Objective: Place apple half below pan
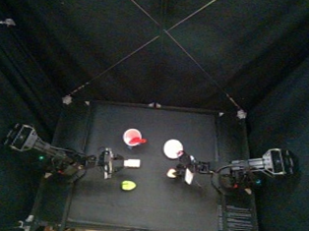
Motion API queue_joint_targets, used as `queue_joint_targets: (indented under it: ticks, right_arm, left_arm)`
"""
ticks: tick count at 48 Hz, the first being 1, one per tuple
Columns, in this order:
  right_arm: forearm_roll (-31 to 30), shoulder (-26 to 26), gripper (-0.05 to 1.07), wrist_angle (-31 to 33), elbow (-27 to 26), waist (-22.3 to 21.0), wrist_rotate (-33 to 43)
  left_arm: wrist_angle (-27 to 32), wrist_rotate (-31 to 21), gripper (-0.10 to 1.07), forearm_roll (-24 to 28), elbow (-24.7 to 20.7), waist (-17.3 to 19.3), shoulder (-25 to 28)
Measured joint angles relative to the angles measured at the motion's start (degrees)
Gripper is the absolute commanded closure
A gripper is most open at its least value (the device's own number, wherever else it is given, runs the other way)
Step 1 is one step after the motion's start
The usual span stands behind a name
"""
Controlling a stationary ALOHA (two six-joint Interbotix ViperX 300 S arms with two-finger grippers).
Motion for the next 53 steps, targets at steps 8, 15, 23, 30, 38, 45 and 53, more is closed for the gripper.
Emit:
queue_joint_targets:
  ticks: [8, 15, 23, 30, 38, 45, 53]
  right_arm:
    - [3.25, 2.64, 0.35, -0.26, 0.0, 5.98, -0.09]
    - [4.04, 6.59, 0.34, -1.58, -0.35, 9.49, 0.0]
    - [3.08, 10.72, 0.33, -1.58, -1.76, 10.37, -0.18]
    - [1.23, 12.3, 0.33, -1.14, -3.43, 10.37, -0.18]
    - [0.7, 12.39, 0.32, -1.05, -3.87, 10.46, -0.18]
    - [0.79, 12.39, 0.28, -1.05, -3.87, 10.72, -0.18]
    - [0.88, 12.39, 0.21, -1.05, -3.87, 10.63, -0.18]
  left_arm:
    - [0.0, 0.0, 0.18, 0.0, 0.09, -0.09, 0.0]
    - [0.0, 0.0, 0.18, 0.0, 0.09, 0.0, 0.09]
    - [0.0, 0.0, 0.18, 0.0, 0.09, 0.0, 0.09]
    - [0.0, 0.0, 0.18, 0.0, 0.09, 0.0, 0.09]
    - [0.0, 0.0, 0.18, 0.0, 0.09, 0.0, 0.0]
    - [0.0, 0.0, 0.18, 0.0, 0.09, 0.0, 0.0]
    - [0.0, 0.0, 0.18, 0.0, 0.09, 0.0, 0.0]
